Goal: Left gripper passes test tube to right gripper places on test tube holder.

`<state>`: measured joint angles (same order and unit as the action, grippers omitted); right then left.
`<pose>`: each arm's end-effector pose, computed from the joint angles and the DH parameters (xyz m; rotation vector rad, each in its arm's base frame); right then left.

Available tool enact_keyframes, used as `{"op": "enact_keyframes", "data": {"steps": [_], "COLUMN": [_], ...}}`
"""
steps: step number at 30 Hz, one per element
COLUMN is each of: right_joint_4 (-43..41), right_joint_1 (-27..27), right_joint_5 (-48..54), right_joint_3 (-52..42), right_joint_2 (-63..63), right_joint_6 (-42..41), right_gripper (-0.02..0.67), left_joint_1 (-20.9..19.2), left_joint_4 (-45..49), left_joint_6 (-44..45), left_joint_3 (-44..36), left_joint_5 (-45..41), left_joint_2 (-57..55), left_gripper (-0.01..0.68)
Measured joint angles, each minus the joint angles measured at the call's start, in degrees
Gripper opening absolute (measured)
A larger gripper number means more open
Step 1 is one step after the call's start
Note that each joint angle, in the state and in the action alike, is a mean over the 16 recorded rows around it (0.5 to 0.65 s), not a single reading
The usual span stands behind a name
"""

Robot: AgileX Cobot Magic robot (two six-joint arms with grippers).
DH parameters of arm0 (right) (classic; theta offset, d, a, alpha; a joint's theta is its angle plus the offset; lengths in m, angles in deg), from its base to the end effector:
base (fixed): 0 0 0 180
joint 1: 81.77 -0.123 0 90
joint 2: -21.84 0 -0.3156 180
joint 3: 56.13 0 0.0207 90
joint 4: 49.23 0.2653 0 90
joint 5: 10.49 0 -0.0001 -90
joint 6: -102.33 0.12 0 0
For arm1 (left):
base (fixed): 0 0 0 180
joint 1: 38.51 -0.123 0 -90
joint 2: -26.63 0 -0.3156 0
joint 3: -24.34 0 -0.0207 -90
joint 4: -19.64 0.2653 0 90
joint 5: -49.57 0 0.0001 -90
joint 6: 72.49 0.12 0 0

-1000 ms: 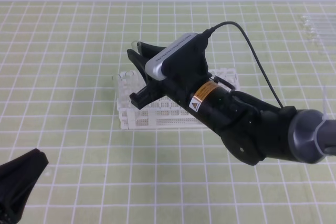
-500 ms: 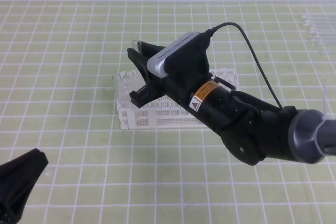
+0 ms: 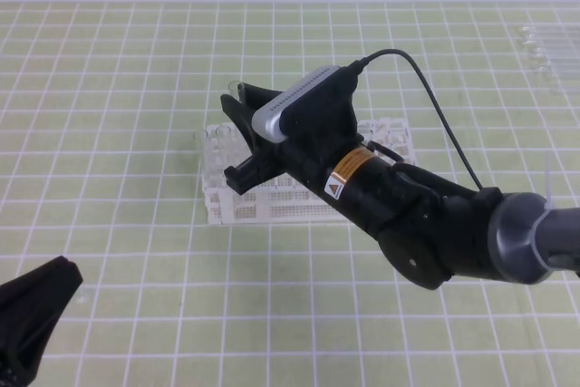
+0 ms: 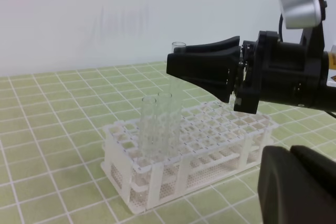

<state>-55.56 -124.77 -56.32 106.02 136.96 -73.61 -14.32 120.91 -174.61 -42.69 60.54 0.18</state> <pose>0.3312 0.3218 0.2486 -0.6359 1.4246 0.6514 0.0829 -0.0617 0.2565 0.4843 1.6196 -0.4830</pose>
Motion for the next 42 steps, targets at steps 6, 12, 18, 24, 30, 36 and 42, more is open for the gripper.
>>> {"op": "enact_keyframes", "data": {"steps": [6, 12, 18, 24, 30, 36, 42], "right_joint_4": [0.0, 0.0, 0.0, 0.0, 0.1, 0.1, 0.1], "right_joint_1": [0.0, 0.0, 0.0, 0.0, 0.1, 0.4, 1.4], "right_joint_5": [0.1, 0.2, 0.2, 0.2, 2.1, 10.3, 26.5], "right_joint_3": [0.0, 0.0, -0.1, -0.3, -0.5, -0.6, -0.6], "right_joint_2": [0.0, 0.1, 0.1, -0.3, -3.5, -11.3, -22.6], "right_joint_6": [0.0, 0.0, 0.0, 0.0, 0.0, -0.5, -2.5], "right_gripper": [0.146, 0.241, 0.337, 0.378, 0.373, 0.282, 0.139], "left_joint_1": [0.0, 0.0, 0.0, 0.0, 0.0, 0.0, 0.0], "left_joint_4": [-0.3, -0.5, -0.5, -0.3, 0.0, 0.1, -0.1], "left_joint_6": [0.0, 0.0, 0.0, 0.0, 0.0, 0.0, 0.0], "left_joint_3": [0.0, 0.0, 0.0, 0.0, 0.0, 0.0, 0.0], "left_joint_5": [0.1, 0.2, 0.1, 0.1, 0.0, -0.1, 0.0], "left_joint_2": [0.1, 0.1, 0.1, 0.0, 0.0, -0.1, 0.0], "left_gripper": [-0.001, -0.001, -0.001, -0.001, -0.001, -0.001, -0.001]}}
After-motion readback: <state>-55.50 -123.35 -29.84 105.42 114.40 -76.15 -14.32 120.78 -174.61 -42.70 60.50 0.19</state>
